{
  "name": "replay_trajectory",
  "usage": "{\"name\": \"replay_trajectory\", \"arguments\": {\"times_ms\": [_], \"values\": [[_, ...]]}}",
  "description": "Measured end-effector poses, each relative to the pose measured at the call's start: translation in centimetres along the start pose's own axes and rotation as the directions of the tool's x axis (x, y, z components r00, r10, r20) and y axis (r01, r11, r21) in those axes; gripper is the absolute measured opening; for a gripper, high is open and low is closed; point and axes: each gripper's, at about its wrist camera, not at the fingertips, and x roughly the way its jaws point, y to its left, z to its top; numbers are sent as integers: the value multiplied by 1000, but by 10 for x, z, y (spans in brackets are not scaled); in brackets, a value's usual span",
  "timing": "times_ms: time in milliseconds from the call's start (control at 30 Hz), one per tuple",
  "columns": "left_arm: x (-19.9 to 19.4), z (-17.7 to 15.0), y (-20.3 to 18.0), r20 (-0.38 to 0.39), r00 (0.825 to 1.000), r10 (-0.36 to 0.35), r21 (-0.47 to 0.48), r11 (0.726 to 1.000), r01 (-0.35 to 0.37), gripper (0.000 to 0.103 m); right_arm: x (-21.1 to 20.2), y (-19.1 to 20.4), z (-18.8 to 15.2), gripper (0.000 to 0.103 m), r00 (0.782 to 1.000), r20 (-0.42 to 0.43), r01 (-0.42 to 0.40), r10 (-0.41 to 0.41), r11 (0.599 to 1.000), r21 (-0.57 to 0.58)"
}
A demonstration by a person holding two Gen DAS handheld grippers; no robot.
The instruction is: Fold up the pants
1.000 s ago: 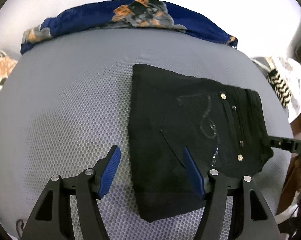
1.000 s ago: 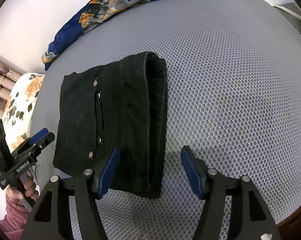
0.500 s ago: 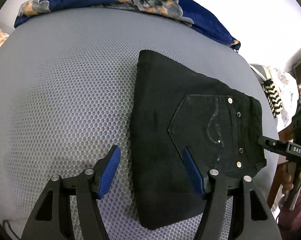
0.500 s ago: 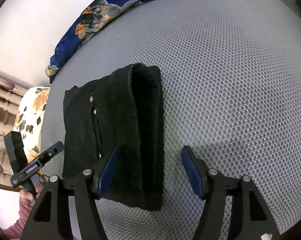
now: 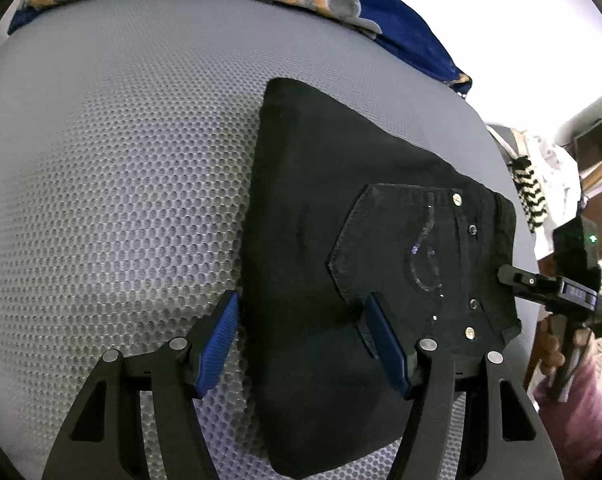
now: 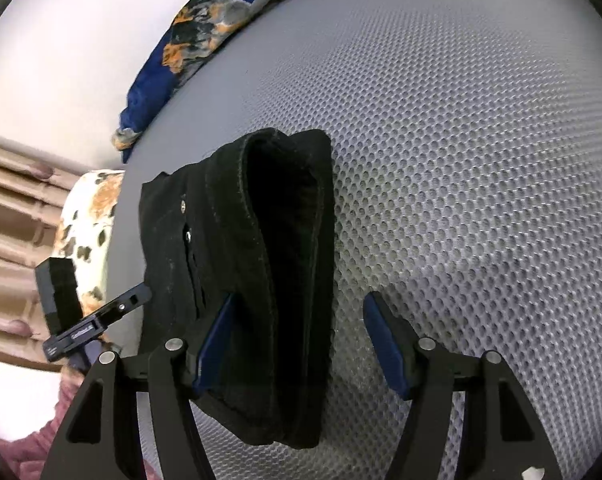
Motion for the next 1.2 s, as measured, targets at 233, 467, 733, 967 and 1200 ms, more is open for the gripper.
{"name": "replay_trajectory", "arguments": {"times_ms": [233, 467, 733, 967, 1200], "values": [[4, 2, 2, -17, 999, -51, -5, 999, 51, 65, 1, -17, 8, 65, 988, -66, -142, 141, 990, -9], [5, 14, 10, -27, 996, -89, -16, 996, 89, 65, 3, -37, 13, 65, 957, -94, -272, 276, 961, 50], [7, 23, 13, -30, 992, -120, 5, 993, 120, 65, 13, -34, 18, 53, 941, -128, -314, 314, 949, 26], [11, 23, 5, -23, 987, -156, 51, 986, 157, 61, 25, -29, 26, 40, 928, -178, -331, 327, 944, 10], [16, 24, 10, -30, 989, -146, 43, 988, 148, 50, 34, -22, 31, 40, 917, -214, -348, 338, 938, -8]]}}
